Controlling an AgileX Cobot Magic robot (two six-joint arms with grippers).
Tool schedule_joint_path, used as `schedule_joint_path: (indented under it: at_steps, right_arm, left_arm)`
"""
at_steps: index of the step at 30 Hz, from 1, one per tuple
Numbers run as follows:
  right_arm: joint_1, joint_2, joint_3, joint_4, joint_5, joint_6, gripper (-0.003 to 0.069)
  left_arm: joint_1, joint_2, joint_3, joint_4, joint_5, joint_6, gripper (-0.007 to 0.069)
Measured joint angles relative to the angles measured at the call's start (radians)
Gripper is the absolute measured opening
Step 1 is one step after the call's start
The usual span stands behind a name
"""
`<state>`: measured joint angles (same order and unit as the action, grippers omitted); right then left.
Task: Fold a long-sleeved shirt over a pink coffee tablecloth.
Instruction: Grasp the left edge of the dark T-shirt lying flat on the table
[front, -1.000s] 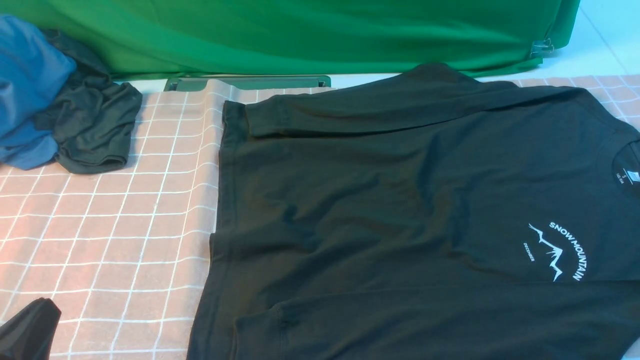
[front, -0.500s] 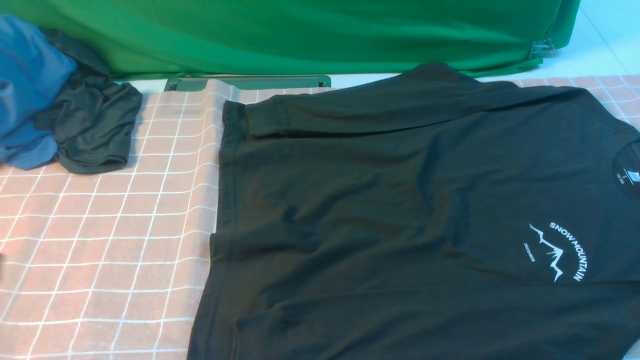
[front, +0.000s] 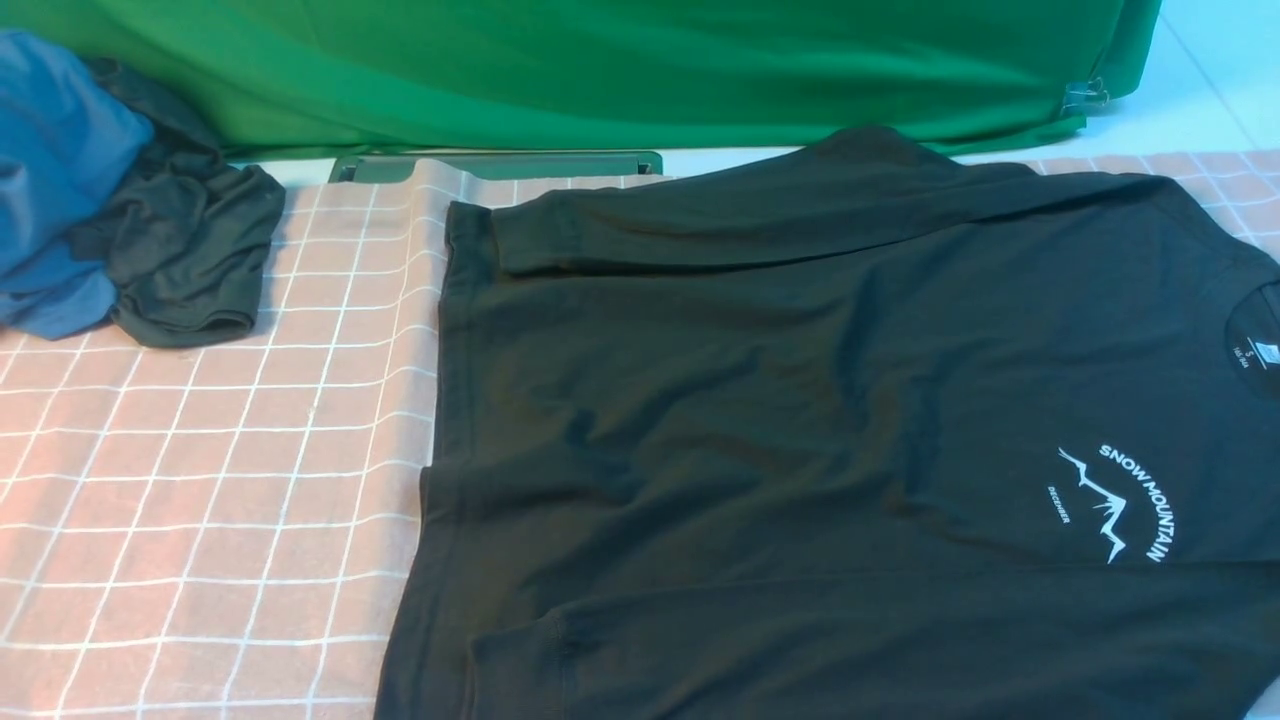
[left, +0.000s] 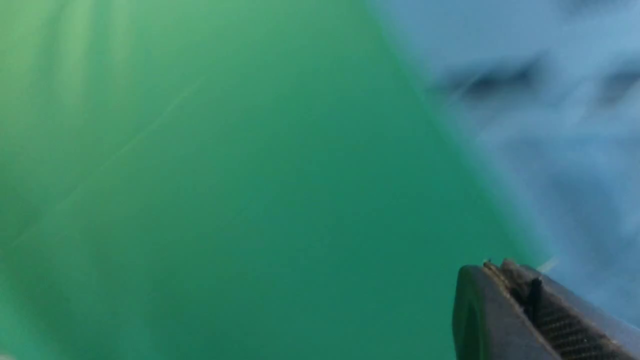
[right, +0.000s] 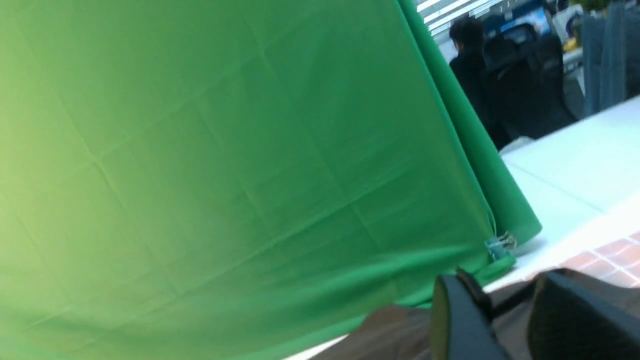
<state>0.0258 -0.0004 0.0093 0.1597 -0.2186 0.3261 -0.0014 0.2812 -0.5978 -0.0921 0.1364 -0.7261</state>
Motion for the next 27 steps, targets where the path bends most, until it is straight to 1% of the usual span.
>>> schedule_joint_path:
  at_steps: [3, 4, 5, 6, 7, 8, 9, 10, 11, 12, 14, 16, 17, 18, 19, 20, 21, 23, 24, 27]
  right_arm:
    - [0.0, 0.0, 0.0, 0.0, -0.022, 0.007, 0.0248]
    - [0.0, 0.0, 0.0, 0.0, -0.03, 0.007, 0.0248]
    - [0.0, 0.0, 0.0, 0.0, -0.062, 0.017, 0.0244]
    - [0.0, 0.0, -0.002, 0.0, -0.075, 0.035, 0.0232]
    - [0.001, 0.0, -0.014, 0.001, -0.053, 0.058, 0.021]
    - [0.001, 0.0, -0.018, 0.001, -0.053, 0.062, 0.0204]
    - [0.008, 0.001, -0.086, 0.003, 0.048, 0.066, 0.0139]
    - [0.012, 0.008, -0.13, 0.002, 0.106, 0.052, 0.0102]
    - [0.013, 0.011, -0.142, 0.002, 0.135, 0.046, 0.0094]
    - [0.022, 0.054, -0.257, 0.002, 0.263, -0.029, 0.0048]
    - [0.032, 0.121, -0.363, 0.002, 0.388, -0.108, 0.0037]
    - [0.035, 0.248, -0.491, 0.001, 0.554, -0.202, 0.0036]
    - [0.038, 0.314, -0.561, 0.0, 0.648, -0.237, 0.0036]
    - [0.039, 0.354, -0.594, 0.0, 0.679, -0.256, 0.0036]
    - [0.04, 0.432, -0.652, 0.0, 0.769, -0.29, 0.0036]
    - [0.04, 0.445, -0.661, 0.0, 0.796, -0.297, 0.0036]
    - [0.04, 0.528, -0.712, 0.002, 0.878, -0.34, 0.0036]
    - [0.04, 0.623, -0.756, 0.018, 0.954, -0.402, 0.0036]
    - [0.04, 0.664, -0.767, 0.034, 0.972, -0.432, 0.0036]
    - [0.04, 0.718, -0.771, 0.089, 0.999, -0.49, 0.0036]
  left_arm:
    - [0.0, 0.219, -0.165, -0.02, 0.31, 0.204, 0.0013]
    - [0.0, 0.219, -0.173, -0.025, 0.328, 0.218, 0.0013]
    - [0.0, 0.351, -0.226, -0.086, 0.476, 0.324, 0.0013]
    - [0.0, 0.422, -0.245, -0.128, 0.539, 0.391, 0.0013]
    - [0.0, 0.488, -0.254, -0.171, 0.588, 0.457, 0.0013]
    - [0.0, 0.501, -0.254, -0.171, 0.588, 0.47, 0.0013]
    - [0.0, 0.602, -0.254, -0.238, 0.648, 0.56, 0.0012]
    - [-0.002, 0.651, -0.252, -0.261, 0.667, 0.587, 0.0011]
    - [-0.003, 0.675, -0.252, -0.268, 0.675, 0.591, 0.0011]
    - [-0.025, 0.768, -0.242, -0.279, 0.696, 0.631, 0.0011]
    - [-0.064, 0.847, -0.232, -0.271, 0.703, 0.636, 0.0011]
    - [-0.165, 0.927, -0.22, -0.231, 0.7, 0.607, 0.0011]
    - [-0.222, 0.958, -0.214, -0.2, 0.694, 0.57, 0.0011]
    - [-0.27, 0.981, -0.212, -0.177, 0.692, 0.547, 0.0011]
    - [-0.328, 1.01, -0.211, -0.132, 0.692, 0.505, 0.0011]
    - [-0.35, 1.022, -0.211, -0.105, 0.692, 0.488, 0.0011]
    - [-0.418, 1.064, -0.211, -0.05, 0.697, 0.425, 0.0011]
    - [-0.486, 1.119, -0.208, 0.029, 0.703, 0.358, 0.0011]
    - [-0.51, 1.149, -0.208, 0.044, 0.703, 0.333, 0.0012]
    - [-0.532, 1.208, -0.204, 0.047, 0.673, 0.31, 0.0016]
